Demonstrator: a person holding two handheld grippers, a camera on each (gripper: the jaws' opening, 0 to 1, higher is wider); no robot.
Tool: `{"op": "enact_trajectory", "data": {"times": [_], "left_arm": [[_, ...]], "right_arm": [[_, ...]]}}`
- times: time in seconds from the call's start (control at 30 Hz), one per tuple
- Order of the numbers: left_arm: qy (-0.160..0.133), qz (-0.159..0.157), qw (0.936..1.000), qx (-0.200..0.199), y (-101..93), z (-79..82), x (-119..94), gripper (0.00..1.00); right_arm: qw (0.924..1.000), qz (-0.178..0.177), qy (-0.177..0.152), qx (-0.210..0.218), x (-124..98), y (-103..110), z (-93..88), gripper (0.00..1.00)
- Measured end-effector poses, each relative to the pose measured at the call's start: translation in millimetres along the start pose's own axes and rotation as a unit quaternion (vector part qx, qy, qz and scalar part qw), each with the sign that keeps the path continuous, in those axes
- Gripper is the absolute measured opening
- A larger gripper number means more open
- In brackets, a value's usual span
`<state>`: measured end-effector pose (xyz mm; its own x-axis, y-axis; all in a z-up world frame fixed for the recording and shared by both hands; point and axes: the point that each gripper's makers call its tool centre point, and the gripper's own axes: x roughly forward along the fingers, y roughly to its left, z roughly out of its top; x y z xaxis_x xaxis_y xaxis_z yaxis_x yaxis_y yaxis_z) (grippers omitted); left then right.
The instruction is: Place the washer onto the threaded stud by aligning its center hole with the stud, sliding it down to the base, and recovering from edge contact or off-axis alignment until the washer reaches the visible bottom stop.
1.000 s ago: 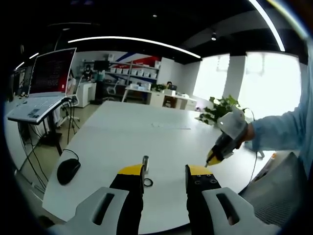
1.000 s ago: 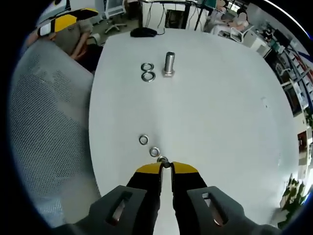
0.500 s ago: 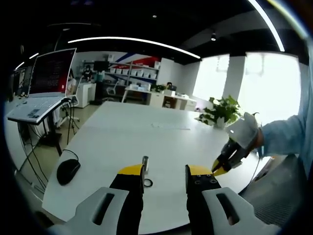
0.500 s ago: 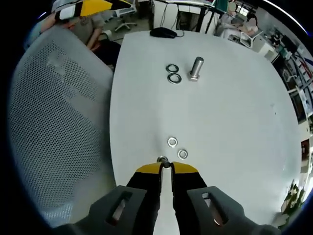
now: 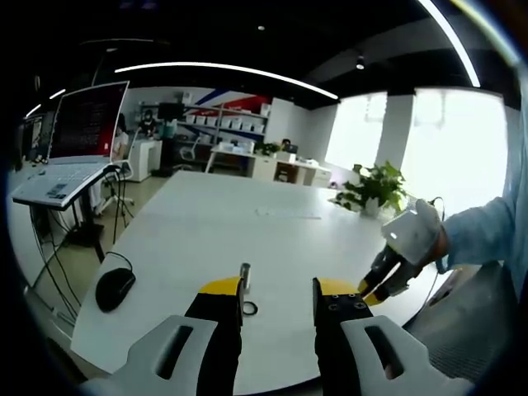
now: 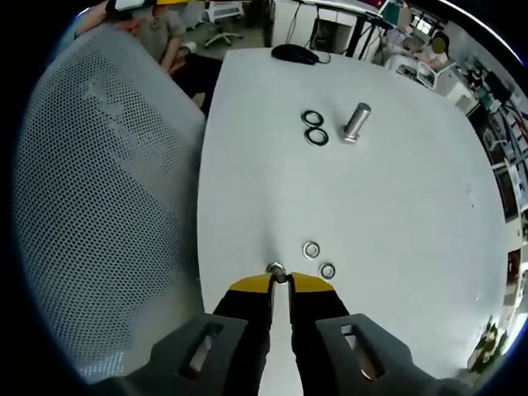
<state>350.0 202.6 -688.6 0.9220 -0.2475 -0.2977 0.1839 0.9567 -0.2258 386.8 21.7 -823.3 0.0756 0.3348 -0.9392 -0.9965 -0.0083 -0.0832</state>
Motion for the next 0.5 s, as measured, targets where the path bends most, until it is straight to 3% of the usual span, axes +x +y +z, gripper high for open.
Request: {"op": "enact_trajectory", "data": {"times": [0.17, 0.37, 0.5], "left_arm": [[0.0, 0.0, 1.0, 0.0, 0.2, 0.2, -0.1, 0.31], [0.002, 0.0, 1.0, 0.002, 0.1, -0.4, 0.3, 0.31], [0.002, 0.001, 1.0, 0.001, 0.2, -0.3, 0.2, 0.31]], "right_arm": [[0.9999, 0.005, 0.004, -0.011, -0.3, 0.8, -0.9, 0.11], [0.9995, 0.028, -0.007, 0.007, -4.6, 0.9, -1.2, 0.22], [0.9989, 0.043, -0.006, 0.016, -7.2, -1.8, -6.4, 0.23]]}}
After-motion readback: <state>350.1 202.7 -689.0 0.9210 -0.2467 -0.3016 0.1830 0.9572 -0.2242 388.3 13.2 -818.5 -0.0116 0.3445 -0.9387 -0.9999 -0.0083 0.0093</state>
